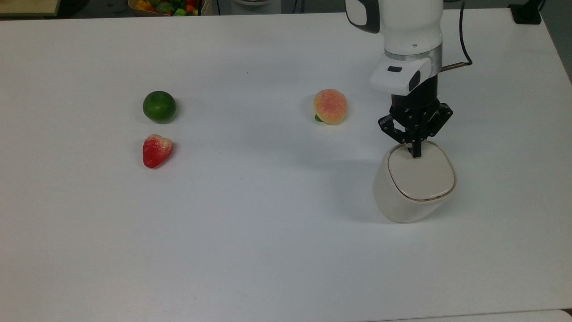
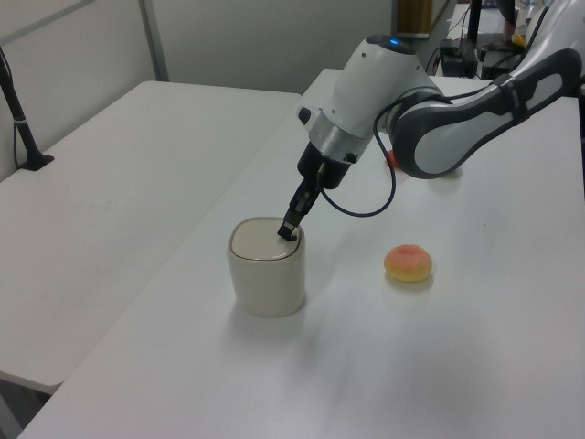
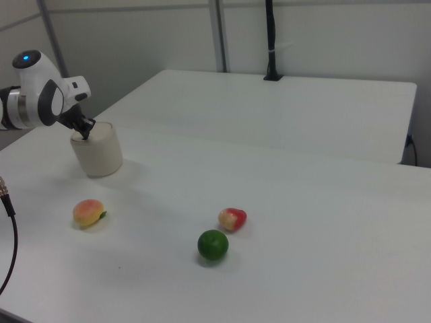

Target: Close garbage bin

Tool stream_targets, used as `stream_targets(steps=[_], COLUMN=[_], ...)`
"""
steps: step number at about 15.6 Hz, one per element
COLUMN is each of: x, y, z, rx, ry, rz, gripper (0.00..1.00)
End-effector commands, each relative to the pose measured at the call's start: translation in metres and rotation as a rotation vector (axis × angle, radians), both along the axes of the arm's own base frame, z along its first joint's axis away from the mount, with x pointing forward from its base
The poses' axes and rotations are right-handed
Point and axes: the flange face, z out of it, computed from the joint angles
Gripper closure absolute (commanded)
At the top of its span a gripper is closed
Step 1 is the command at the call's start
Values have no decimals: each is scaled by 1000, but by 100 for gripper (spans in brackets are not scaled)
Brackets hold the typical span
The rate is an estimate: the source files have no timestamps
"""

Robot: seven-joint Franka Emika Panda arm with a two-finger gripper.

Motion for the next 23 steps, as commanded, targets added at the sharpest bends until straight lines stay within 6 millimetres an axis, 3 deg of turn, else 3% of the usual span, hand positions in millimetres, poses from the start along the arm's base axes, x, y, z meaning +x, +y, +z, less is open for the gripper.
stream_targets(steps=[1, 6, 11, 14, 17, 20, 23], x=[-12, -11, -15, -21, -33, -47, -67], y=[-3, -1, -7, -24, -41, -68, -98], z=[-10, -20, 14, 45, 79, 119, 156], rx=[-23, -28, -9, -32, -24, 43, 5], ry=[40, 46, 22, 66, 155, 243, 296], rz=[-9, -6, -18, -40, -70, -109, -84], gripper=[98, 98, 98, 96, 86, 66, 47])
